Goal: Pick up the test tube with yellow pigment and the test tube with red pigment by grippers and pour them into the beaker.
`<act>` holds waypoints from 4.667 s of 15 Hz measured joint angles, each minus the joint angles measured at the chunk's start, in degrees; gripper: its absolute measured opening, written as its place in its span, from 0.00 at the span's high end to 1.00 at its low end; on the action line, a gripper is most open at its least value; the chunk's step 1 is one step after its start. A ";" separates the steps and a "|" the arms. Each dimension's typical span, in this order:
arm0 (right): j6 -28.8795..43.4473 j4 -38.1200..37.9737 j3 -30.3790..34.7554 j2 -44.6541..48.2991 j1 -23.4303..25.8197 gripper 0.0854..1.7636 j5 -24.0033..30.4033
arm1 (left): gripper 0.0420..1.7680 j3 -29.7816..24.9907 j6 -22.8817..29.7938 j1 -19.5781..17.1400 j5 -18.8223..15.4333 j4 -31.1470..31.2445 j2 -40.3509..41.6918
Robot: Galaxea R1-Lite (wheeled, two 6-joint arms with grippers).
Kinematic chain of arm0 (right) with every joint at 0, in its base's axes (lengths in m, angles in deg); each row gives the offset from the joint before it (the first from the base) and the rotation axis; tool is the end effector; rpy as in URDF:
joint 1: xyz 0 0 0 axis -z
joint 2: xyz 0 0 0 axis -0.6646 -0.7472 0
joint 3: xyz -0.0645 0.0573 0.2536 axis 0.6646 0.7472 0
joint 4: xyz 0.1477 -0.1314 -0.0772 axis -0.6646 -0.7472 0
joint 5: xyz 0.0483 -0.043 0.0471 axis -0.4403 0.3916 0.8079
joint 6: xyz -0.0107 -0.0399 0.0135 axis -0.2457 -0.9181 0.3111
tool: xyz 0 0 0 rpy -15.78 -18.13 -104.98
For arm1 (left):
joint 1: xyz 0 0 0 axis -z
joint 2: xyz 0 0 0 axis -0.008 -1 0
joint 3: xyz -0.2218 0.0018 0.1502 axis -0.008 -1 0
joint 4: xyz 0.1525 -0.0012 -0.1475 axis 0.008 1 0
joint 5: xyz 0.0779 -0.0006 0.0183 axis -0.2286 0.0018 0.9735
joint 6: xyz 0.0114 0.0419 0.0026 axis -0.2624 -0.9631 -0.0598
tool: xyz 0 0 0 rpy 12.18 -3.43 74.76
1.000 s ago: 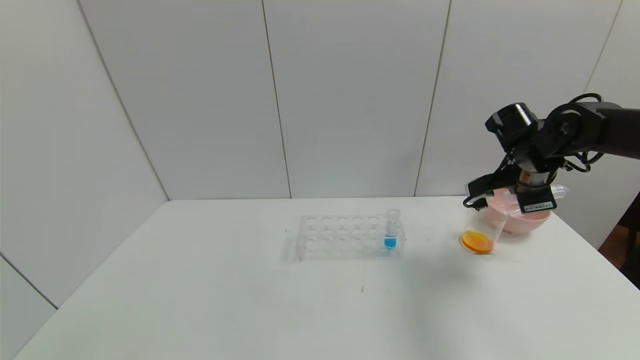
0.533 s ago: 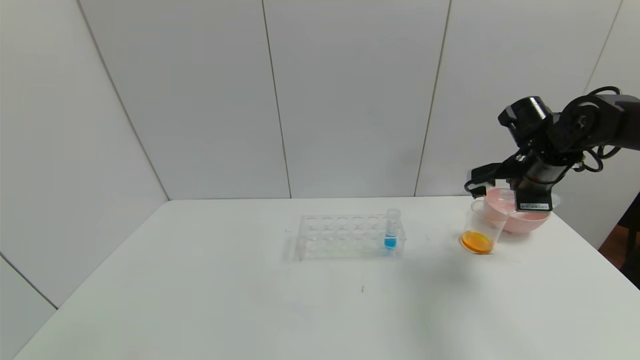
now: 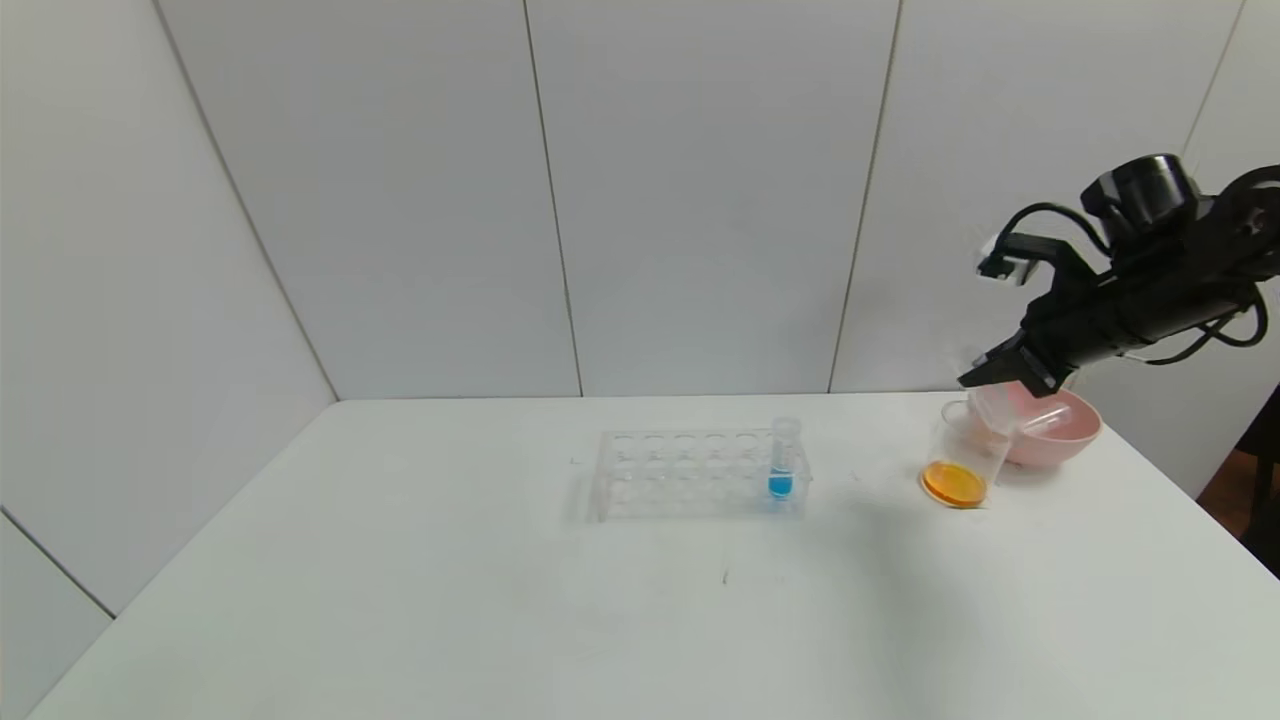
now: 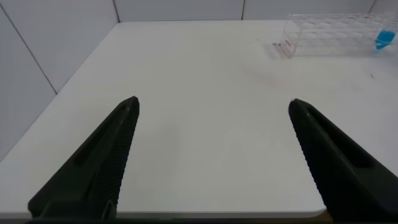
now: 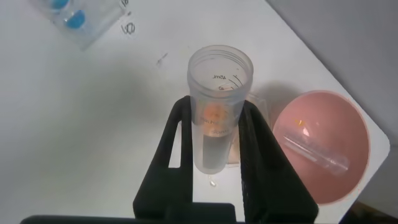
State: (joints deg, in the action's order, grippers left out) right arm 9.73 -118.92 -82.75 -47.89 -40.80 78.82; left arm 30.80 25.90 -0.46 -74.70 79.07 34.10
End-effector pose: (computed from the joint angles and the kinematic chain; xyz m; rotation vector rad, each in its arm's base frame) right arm 0.4176 0.0090 0.1941 -0.4588 0.6816 0.5808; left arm 0.0539 0.0002 0.0735 -0.0165 0.0167 0.0025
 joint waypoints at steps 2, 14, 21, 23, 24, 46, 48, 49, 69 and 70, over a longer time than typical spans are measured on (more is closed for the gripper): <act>2.24 5.07 3.45 2.49 3.85 0.75 7.12 | 0.03 0.00 0.00 0.00 0.02 0.02 0.00; 37.28 58.89 27.10 11.34 18.99 0.75 15.19 | 0.03 0.00 0.00 0.00 0.02 0.02 0.00; 39.68 80.43 37.79 4.83 18.19 0.75 4.27 | 0.03 0.00 0.00 0.00 0.02 0.02 0.00; 39.79 84.32 39.50 1.66 17.08 0.75 -0.77 | 0.03 0.00 -0.02 0.00 0.02 0.02 0.00; 39.88 85.37 39.81 0.09 16.42 0.75 -3.56 | 0.03 0.00 -0.02 0.00 0.02 0.02 0.00; 42.14 92.40 42.29 -10.12 14.14 0.33 -7.25 | 0.03 0.00 -0.02 0.00 0.00 0.02 0.00; 42.14 92.37 42.29 -10.01 14.14 0.26 -7.25 | 0.03 0.00 0.00 0.00 0.02 0.02 0.00; 42.14 92.23 42.29 -9.79 14.03 0.23 -7.25 | 0.03 0.00 -0.02 0.00 0.02 0.02 0.00; 43.57 89.69 78.92 36.78 -0.06 0.05 -5.74 | 0.03 0.00 0.00 0.00 0.02 0.02 0.00; 43.54 89.06 81.02 40.61 -0.52 0.05 -5.41 | 0.03 0.00 0.00 0.00 0.02 0.02 0.00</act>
State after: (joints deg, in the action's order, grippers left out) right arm 53.27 -29.85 -1.73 -7.28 -41.32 73.41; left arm 30.80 25.90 -0.46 -74.67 79.09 34.10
